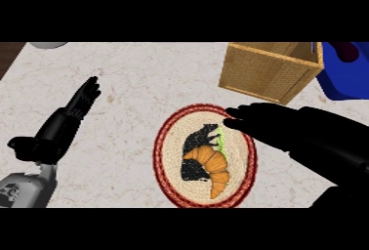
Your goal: Pick the croissant from the placemat and place it in the basket
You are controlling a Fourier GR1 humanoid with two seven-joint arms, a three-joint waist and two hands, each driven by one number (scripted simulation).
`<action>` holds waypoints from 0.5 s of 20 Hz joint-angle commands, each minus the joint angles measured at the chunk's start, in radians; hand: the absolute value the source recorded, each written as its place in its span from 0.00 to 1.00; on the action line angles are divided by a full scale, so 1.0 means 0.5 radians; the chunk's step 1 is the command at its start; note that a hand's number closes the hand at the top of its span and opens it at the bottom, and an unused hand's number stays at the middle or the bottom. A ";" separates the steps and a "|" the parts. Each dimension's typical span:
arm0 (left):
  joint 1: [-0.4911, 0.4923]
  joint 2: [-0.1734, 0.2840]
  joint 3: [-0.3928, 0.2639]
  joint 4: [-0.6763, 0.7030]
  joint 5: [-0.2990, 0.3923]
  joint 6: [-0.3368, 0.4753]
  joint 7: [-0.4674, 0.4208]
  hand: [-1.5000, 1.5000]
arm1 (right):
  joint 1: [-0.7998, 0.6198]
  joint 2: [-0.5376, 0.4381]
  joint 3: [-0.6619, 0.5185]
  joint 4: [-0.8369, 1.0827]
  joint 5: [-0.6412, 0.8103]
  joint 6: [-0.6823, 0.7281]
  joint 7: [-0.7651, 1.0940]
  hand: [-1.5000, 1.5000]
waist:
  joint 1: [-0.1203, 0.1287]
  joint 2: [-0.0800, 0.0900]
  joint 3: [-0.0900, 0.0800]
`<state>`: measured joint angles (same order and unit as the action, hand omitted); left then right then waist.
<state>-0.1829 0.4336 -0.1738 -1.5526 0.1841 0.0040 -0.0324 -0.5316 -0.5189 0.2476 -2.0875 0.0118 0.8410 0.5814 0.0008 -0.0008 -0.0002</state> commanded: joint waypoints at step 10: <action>0.057 -0.166 0.024 0.003 -0.173 -0.043 -0.020 0.50 | 0.404 0.326 0.331 0.411 0.987 -0.434 -0.831 0.00 | 0.006 0.005 0.001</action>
<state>-0.1672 0.3883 -0.1488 -1.5663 0.1337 -0.0181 -0.0227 -0.3792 -0.3763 0.3699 -1.9551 0.3746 0.6984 0.3058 0.0056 0.0012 0.0006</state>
